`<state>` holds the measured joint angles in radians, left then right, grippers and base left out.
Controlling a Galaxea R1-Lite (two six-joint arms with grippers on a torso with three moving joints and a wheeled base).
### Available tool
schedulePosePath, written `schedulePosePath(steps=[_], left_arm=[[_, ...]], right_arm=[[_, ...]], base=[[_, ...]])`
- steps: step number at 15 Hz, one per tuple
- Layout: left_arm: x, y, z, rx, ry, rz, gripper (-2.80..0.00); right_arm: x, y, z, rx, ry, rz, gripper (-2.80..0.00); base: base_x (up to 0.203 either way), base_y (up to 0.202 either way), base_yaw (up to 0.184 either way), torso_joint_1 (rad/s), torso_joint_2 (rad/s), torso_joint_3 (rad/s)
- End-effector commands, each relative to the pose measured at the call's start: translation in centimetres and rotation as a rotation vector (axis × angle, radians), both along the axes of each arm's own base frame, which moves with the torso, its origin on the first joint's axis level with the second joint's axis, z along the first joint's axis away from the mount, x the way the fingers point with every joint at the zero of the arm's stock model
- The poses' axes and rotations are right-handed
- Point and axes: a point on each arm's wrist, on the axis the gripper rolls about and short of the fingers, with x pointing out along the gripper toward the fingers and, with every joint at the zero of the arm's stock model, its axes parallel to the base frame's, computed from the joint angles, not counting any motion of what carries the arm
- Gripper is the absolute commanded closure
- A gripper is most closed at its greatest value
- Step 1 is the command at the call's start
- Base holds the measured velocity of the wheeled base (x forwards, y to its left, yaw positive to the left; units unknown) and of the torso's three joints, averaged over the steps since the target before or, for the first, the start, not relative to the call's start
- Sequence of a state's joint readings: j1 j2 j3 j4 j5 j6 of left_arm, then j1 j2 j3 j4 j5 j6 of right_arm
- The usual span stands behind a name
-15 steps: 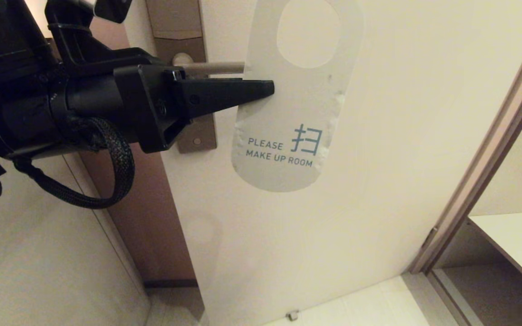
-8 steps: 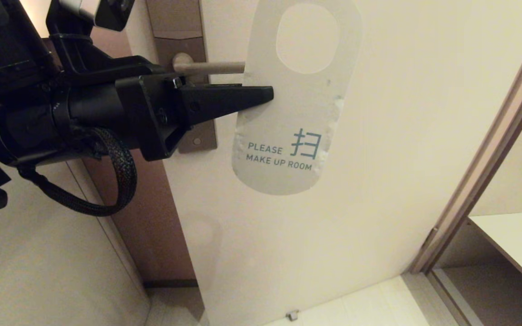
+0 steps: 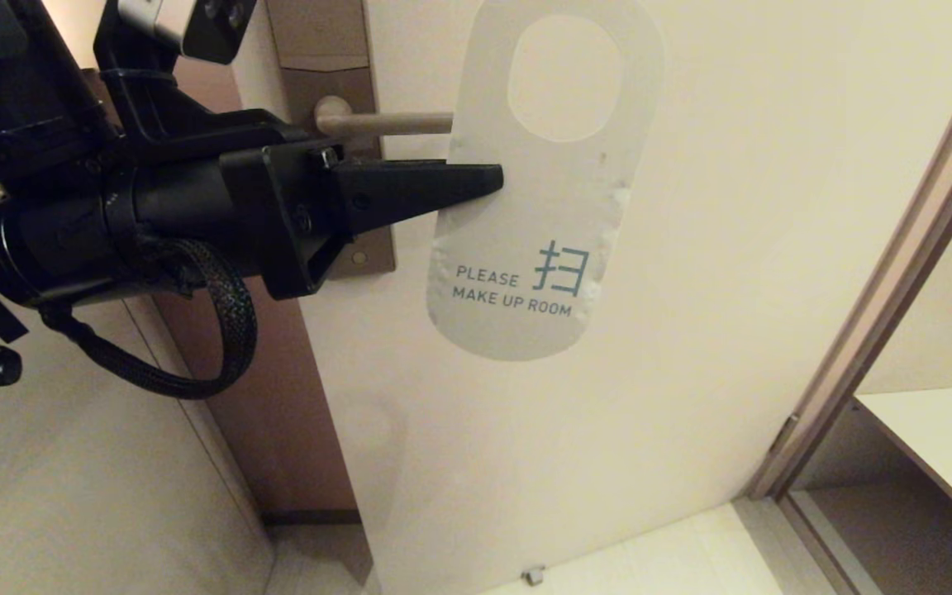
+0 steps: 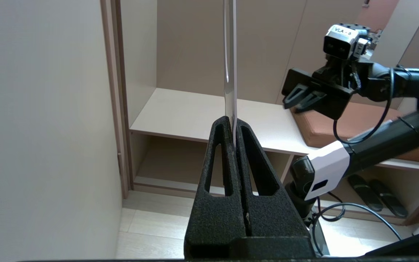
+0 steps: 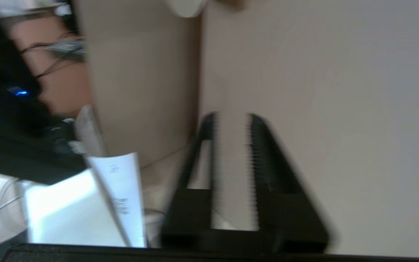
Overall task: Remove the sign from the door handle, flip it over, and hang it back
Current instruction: Hand it to the other hand
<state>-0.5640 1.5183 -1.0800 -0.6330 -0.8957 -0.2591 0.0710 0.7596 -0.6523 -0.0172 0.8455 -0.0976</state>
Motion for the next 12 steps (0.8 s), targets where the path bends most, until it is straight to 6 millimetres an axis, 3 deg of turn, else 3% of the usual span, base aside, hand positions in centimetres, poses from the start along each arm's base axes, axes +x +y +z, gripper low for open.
schedulePosePath(steps=[1, 12], left_arm=[[0.1, -0.1, -0.1, 0.001, 0.001, -0.005, 0.00], [-0.7, -0.7, 0.5, -0.021, -0.032, -0.040, 0.00]], right_arm=[[1.0, 0.5, 0.0, -0.004, 0.037, 0.069, -2.80], [8.7, 5.6, -0.3, -0.006, 0.024, 0.284, -2.80]], base=[[0.000, 0.000, 0.000, 0.000, 0.00, 0.000], [0.000, 0.000, 0.000, 0.000, 0.00, 0.000]])
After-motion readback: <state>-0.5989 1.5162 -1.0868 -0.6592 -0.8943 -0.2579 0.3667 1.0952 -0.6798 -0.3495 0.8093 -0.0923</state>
